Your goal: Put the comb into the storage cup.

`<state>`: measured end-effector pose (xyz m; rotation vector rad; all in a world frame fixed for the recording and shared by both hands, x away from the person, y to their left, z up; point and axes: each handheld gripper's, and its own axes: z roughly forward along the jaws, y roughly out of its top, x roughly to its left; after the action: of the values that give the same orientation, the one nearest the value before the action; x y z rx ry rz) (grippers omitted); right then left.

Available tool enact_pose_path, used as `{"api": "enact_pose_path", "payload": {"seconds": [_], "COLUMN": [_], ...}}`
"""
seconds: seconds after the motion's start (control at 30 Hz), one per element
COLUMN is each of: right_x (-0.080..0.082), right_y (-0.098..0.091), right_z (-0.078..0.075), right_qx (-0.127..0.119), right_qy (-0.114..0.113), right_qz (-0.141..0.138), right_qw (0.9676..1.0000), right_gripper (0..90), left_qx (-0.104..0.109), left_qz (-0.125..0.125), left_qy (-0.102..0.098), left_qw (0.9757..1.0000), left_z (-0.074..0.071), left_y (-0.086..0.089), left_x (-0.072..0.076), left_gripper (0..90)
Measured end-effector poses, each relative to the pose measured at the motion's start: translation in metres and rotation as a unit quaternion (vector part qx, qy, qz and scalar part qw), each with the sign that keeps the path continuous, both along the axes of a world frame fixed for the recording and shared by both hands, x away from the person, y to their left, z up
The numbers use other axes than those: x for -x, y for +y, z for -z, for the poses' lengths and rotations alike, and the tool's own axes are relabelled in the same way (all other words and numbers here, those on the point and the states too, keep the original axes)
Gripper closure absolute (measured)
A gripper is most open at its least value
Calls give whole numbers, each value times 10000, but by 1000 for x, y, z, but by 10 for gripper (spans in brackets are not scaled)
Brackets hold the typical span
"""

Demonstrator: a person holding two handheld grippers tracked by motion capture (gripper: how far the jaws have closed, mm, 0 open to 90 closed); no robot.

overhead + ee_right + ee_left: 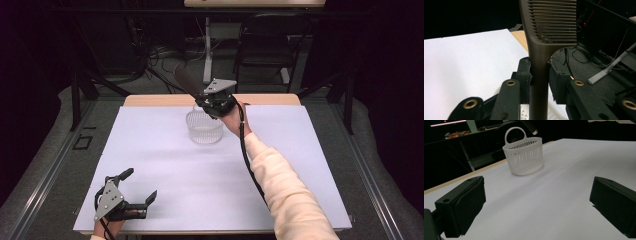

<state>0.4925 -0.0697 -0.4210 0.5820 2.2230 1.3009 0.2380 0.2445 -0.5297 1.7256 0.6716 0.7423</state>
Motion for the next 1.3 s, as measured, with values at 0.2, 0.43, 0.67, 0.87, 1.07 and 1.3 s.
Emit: {"api": "enact_pose_path", "payload": {"seconds": [0.2,0.43,0.67,0.87,1.07,1.3], "right_x": [-1,-2,-3,-3,-4,-5], "right_y": [2,2,5,5,6,6], "right_z": [3,5,9,12,15,19], "right_qx": [35,81,144,194,235,291], "right_qy": [-6,8,57,93,131,168], "right_qz": [-24,-36,-49,-85,-99,-102], "right_qw": [10000,10000,9999,9997,9996,9994], "right_gripper": [722,722,722,722,722,722], "left_qx": [0,5,-1,7,12,9], "left_qz": [-2,-2,2,2,1,-2], "left_qy": [-3,-4,-8,-7,-7,-5], "left_qw": [10000,10000,10000,10000,10000,10000], "left_z": [0,0,0,0,0,0], "left_y": [0,0,0,0,0,1], "left_x": [0,0,0,0,0,0], "left_gripper": [4,4,3,4,4,4]}}
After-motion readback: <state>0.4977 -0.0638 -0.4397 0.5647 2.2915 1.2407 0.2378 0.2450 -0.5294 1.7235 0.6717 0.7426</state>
